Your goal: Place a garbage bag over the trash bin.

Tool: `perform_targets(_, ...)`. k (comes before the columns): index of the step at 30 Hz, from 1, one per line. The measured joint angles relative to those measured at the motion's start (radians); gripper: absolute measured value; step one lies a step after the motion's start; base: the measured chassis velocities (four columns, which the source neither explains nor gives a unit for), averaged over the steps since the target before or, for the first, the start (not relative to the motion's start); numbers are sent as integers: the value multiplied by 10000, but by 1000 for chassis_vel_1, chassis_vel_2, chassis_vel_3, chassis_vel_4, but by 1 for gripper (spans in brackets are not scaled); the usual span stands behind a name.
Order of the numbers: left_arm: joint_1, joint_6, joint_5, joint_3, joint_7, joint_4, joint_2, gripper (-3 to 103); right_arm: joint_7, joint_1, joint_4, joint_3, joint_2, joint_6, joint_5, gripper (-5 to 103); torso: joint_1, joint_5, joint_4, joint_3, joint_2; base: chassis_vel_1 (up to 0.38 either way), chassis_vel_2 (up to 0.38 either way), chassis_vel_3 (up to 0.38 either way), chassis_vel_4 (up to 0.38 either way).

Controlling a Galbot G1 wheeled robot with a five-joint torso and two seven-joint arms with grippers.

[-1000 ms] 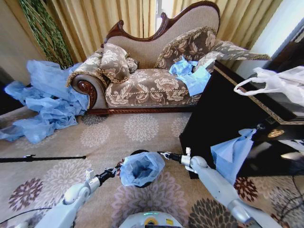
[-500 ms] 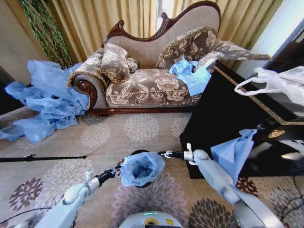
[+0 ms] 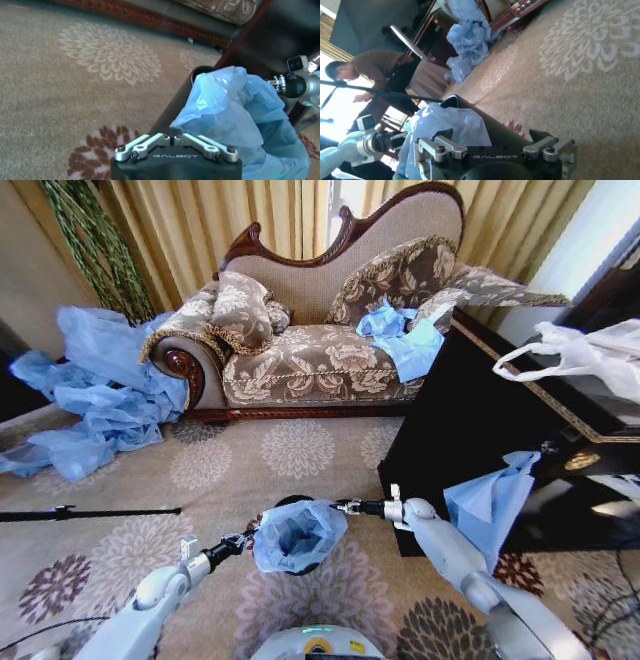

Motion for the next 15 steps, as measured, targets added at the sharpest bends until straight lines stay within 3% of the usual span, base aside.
perform_targets(9, 24, -71, 12, -6, 24, 30, -4, 0, 293, -42, -98, 4, 184, 1, 64, 99, 0, 0, 1, 0, 0, 0, 0, 0, 0)
perform_targets(13, 13, -129, 16, -22, 26, 55, -11, 0, 483, -122, 54, -92, 163, -15, 386, 84, 0, 0, 0, 0, 0, 0, 0, 0, 0)
perform_targets(15, 10, -134, 16, -23, 26, 58, -12, 0, 490, -134, 75, -102, 161, -18, 406, 84, 0, 0, 0, 0, 0, 0, 0, 0, 0)
